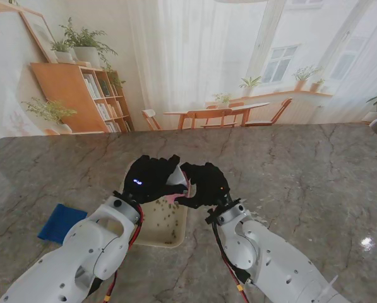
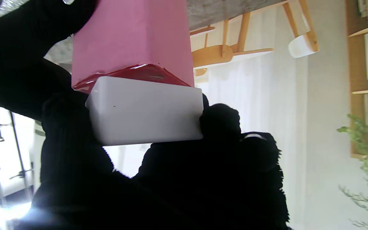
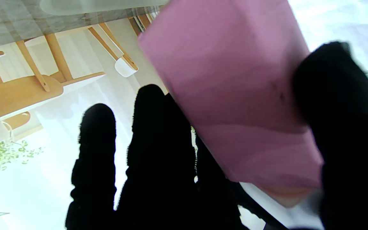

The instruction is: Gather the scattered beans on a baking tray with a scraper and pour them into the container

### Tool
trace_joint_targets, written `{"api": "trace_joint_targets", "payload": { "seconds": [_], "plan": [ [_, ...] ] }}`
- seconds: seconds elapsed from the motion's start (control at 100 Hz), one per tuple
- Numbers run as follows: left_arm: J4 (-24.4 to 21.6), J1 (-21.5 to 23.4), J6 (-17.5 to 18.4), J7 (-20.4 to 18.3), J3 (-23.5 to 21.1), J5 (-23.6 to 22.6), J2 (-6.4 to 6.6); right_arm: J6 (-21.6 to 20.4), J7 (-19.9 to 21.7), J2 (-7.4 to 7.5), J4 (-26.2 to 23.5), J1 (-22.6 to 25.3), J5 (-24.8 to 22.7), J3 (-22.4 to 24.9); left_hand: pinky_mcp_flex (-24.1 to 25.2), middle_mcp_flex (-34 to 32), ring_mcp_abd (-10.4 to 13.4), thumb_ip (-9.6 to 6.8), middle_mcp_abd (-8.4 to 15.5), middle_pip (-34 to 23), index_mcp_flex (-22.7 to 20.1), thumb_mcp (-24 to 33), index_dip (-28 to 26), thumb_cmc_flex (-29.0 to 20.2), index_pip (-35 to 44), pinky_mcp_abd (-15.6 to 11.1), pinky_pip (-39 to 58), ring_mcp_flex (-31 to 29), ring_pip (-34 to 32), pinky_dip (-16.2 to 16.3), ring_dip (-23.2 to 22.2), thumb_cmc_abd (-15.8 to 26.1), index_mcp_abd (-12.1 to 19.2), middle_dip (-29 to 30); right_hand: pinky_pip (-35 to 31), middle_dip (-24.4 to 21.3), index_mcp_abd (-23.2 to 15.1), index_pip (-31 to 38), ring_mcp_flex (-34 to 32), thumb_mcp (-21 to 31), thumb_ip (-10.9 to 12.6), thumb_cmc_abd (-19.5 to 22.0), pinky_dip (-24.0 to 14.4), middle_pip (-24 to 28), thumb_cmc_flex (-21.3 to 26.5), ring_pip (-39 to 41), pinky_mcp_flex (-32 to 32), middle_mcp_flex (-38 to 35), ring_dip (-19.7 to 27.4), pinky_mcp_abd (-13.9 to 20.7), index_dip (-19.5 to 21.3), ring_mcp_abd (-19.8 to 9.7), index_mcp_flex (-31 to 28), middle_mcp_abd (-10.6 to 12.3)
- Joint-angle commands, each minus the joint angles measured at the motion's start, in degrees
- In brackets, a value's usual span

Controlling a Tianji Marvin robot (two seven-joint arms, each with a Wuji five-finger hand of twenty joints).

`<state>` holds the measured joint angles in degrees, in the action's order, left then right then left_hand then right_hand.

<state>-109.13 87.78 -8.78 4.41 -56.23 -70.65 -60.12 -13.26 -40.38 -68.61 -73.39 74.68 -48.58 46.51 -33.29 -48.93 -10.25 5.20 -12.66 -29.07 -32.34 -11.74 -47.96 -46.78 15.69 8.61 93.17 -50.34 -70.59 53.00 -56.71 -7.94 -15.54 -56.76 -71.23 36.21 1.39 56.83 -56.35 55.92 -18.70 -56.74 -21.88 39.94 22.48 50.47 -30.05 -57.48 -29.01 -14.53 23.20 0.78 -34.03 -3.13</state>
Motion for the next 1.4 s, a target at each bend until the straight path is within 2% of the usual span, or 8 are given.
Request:
{"api": "trace_joint_targets", "payload": {
  "seconds": [0.0, 0.34, 0.53, 0.63, 0.74, 0.94, 1.06, 1.39],
  "plan": [
    [0.3, 0.0, -0.3, -0.6, 1.2, 0.2, -1.16, -0.3, 0.4, -0.54, -1.0, 0.1, 0.2, 0.0, -4.0, -12.7, 7.9, -2.08, 13.8, -34.1, -4.6, 9.8, -2.8, -14.7, 7.3, -3.8, 6.8, -3.8, -8.4, -0.8, 2.0, 3.3, 1.9, -4.2, -1.3, 3.9, -19.2, 13.2, -0.5, 13.4, 4.1, 9.0, 0.3, 11.8, 10.0, 0.4, -0.1, -7.3, 0.3, 0.3, 2.2, -2.8, -6.1, 10.4],
    [0.6, -2.5, -10.5, -1.3, 6.7, -0.3, -1.95, 0.0, 0.4, -0.65, -1.1, 0.3, 0.6, 0.2, -18.4, -24.3, 11.4, -2.27, 21.4, -47.0, -8.6, 9.7, 3.9, -16.0, 6.8, -5.4, 19.7, -17.3, -21.6, -11.6, 13.6, 3.1, -1.6, 3.8, -1.4, 3.9, -19.0, 13.1, -0.5, 13.6, 4.0, 8.8, 0.2, 11.8, 10.0, 0.5, 0.0, -7.4, 0.3, 0.1, 2.3, -2.8, -6.3, 10.3],
    [-0.2, -1.7, -11.2, -1.4, 6.3, -2.6, -1.8, 0.1, 0.8, -0.57, -1.3, 0.4, 0.6, 0.4, 4.1, -7.3, -6.0, -3.2, 2.5, -13.0, -1.2, 9.8, 14.2, -6.6, -3.6, 6.6, -4.0, 3.4, 8.8, -7.3, 11.0, 5.9, -2.2, 10.0, -1.4, 3.8, -19.0, 13.1, -0.5, 13.6, 4.0, 8.9, 0.2, 11.8, 10.0, 0.5, 0.0, -7.4, 0.4, 0.2, 2.4, -2.8, -6.3, 10.4],
    [-1.5, 0.1, -10.5, -1.1, 4.8, -3.0, -1.7, 0.0, 1.1, -0.46, -1.3, 0.4, 0.5, 0.4, 14.6, -0.4, -9.0, -3.29, -2.0, 6.4, 2.8, 9.7, 16.3, -3.8, -6.6, 12.1, -20.6, 11.3, 28.8, -8.8, 14.9, 6.7, -1.7, 19.3, -1.4, 3.8, -19.0, 13.1, -0.4, 13.5, 4.0, 8.9, 0.2, 11.8, 10.0, 0.5, 0.0, -7.3, 0.4, 0.2, 2.4, -2.8, -6.3, 10.4],
    [-3.1, 2.5, -10.7, 0.2, 3.3, -3.5, -1.75, -0.1, 1.2, -0.35, -1.2, 0.3, 0.2, 0.3, 20.1, 4.6, -10.3, -3.3, -4.1, 16.9, 5.6, 9.7, 18.0, -1.2, -8.0, 15.7, -31.3, 15.4, 42.3, -9.3, 20.1, 7.3, -1.1, 27.0, -1.5, 3.8, -19.1, 13.0, -0.4, 13.5, 4.0, 9.0, 0.2, 11.8, 10.0, 0.5, -0.1, -7.2, 0.4, 0.2, 2.4, -2.9, -6.2, 10.5],
    [-6.2, 7.2, -7.1, 3.9, -1.4, -3.9, -1.71, -0.4, 1.3, -0.26, -1.0, 0.2, 0.1, 0.2, 26.5, 15.3, -7.9, -3.24, -2.8, 23.1, 9.7, 9.6, 19.4, 1.1, -9.3, 16.4, -47.5, 22.2, 56.6, -12.9, 29.4, 9.4, 0.7, 34.1, -1.4, 3.9, -19.2, 13.1, -0.3, 13.5, 4.0, 9.1, 0.2, 11.9, 10.0, 0.4, 0.0, -7.2, 0.4, 0.4, 2.4, -2.9, -6.1, 10.6],
    [-8.2, 10.4, -0.1, 6.0, -6.4, -1.6, -1.67, -0.4, 1.2, -0.24, -1.0, 0.2, -0.1, 0.2, 28.6, 19.4, -4.7, -3.31, -0.4, 24.0, 12.9, 9.7, 19.8, 0.2, -10.2, 14.3, -55.2, 25.4, 60.8, -15.1, 33.2, 9.3, 2.2, 36.0, -1.4, 3.8, -19.3, 13.0, -0.3, 13.4, 4.0, 9.2, 0.2, 11.9, 10.0, 0.4, 0.0, -7.1, 0.5, 0.4, 2.4, -3.0, -6.0, 10.6],
    [-11.6, 16.0, 19.0, -2.2, -19.7, -4.5, 0.08, -0.4, 0.7, -0.28, -0.9, 0.0, -0.3, 0.0, 30.4, 28.8, 0.5, -3.81, 3.1, 26.7, 19.5, 10.9, 22.9, -8.3, -14.0, 10.6, -68.4, 33.0, 65.9, -19.0, 40.6, 0.2, 2.9, 40.3, -1.3, 3.8, -19.4, 13.1, -0.3, 13.4, 4.1, 9.2, 0.3, 11.9, 10.0, 0.3, 0.1, -7.1, 0.5, 0.4, 2.3, -3.1, -6.1, 10.7]
  ]
}}
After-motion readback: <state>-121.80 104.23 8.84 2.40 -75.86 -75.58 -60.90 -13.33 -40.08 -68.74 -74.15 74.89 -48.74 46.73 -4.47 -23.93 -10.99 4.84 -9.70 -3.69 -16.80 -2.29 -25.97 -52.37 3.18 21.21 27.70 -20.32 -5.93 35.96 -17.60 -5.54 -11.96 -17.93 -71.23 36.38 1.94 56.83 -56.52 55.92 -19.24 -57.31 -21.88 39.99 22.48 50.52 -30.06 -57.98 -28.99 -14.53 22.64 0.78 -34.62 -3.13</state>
